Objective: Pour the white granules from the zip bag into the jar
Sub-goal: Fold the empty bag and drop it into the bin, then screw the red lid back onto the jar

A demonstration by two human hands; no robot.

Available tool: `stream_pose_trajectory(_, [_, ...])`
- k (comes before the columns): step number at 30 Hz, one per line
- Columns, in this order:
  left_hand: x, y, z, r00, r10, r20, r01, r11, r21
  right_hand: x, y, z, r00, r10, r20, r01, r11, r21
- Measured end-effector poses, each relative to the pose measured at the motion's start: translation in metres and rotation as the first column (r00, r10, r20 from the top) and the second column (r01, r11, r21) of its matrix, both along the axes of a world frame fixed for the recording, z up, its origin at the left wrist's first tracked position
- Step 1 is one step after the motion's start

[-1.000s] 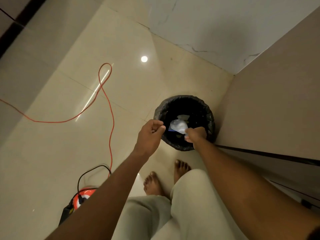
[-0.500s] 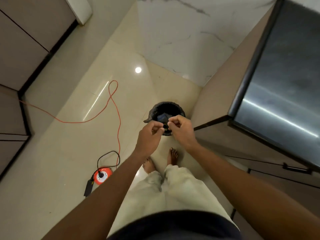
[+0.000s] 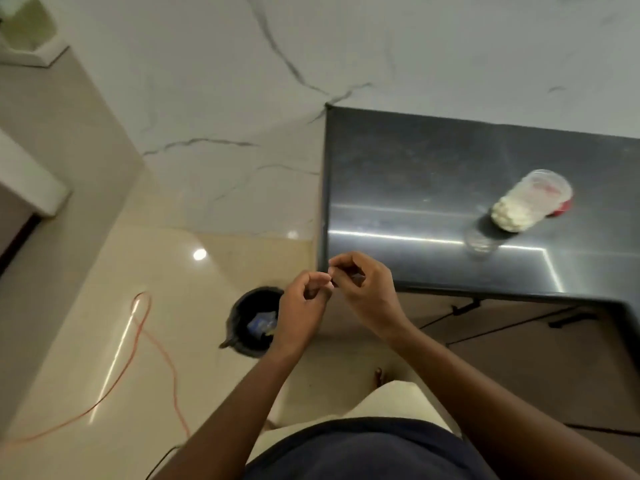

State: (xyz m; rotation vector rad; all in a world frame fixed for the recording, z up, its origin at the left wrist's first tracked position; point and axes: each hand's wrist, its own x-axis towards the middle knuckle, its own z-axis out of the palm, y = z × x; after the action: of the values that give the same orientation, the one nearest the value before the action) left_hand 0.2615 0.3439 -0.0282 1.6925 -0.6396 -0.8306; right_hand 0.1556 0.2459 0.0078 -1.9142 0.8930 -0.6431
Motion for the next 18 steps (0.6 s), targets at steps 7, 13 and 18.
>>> stream_pose_trajectory(7, [-0.085, -0.129, 0.023, 0.983, -0.179, 0.051, 0.183, 0.979, -0.091, -0.12, -0.108, 0.018, 0.983, -0.183, 0.03, 0.186, 0.973, -0.138])
stream_pose_trajectory(13, [-0.186, -0.24, 0.023, 0.977, -0.211, 0.008, 0.211, 0.977, -0.016, -0.226, -0.218, 0.014, 0.966, -0.195, -0.169, 0.166, 0.971, -0.175])
stream_pose_trajectory(18, [-0.24, -0.312, 0.016, 0.987, -0.159, 0.024, 0.154, 0.977, 0.146, -0.292, -0.302, 0.006, 0.898, -0.353, -0.264, 0.31, 0.932, -0.19])
